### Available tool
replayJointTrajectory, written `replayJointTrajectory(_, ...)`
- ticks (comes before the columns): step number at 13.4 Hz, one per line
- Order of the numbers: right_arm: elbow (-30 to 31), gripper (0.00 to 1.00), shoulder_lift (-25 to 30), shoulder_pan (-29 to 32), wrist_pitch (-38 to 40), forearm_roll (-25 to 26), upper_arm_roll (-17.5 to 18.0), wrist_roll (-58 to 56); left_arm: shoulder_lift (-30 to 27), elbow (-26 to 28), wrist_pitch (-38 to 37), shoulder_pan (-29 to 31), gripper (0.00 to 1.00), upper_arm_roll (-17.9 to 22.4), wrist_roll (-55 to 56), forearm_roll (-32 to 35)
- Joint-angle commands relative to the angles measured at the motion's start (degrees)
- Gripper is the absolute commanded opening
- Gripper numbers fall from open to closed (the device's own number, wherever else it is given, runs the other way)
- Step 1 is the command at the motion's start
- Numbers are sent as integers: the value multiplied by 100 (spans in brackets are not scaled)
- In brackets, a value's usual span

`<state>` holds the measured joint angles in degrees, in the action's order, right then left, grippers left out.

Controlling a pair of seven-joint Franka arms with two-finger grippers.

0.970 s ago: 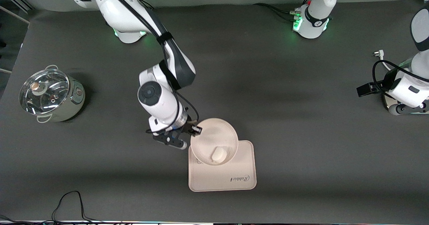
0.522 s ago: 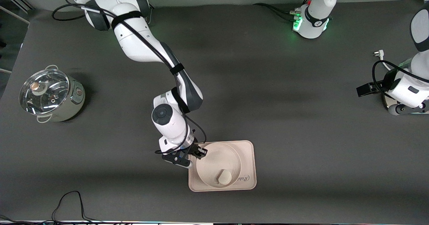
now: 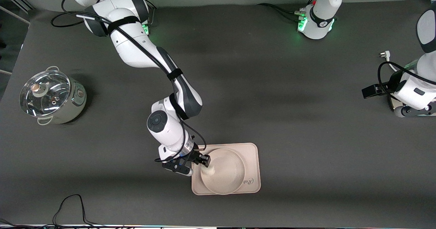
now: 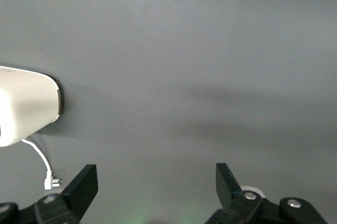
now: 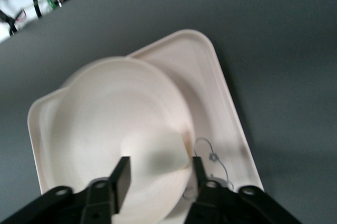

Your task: Place bun in plate and plate on tray

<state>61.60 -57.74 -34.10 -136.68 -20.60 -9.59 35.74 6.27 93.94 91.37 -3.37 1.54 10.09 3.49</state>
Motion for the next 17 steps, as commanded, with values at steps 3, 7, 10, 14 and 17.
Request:
replayJointTrajectory(3,202,100,1192,140,2247,415,-218,-260,41,-113,-128,-41,100,22,-52,12)
replayJointTrajectory(7,1384,100,2824,352,3788,733,-778,-1485,32,-113,-172,-24,100,22,-69,12)
replayJointTrajectory(10,2653,100,4241,299,3859,785,-1604,-2508,-12,-139,-278,-15,100,22,-78,12)
replayJointTrajectory(14,2796,100,4946,334,4578,1488,-2001,-2738,-38,-139,-348,-6,100,22,-69,3)
replayJointTrajectory(17,2787,100,5298,290,4764,1515,-2152,-2642,-64,-157,-401,46,100,-5,-78,12)
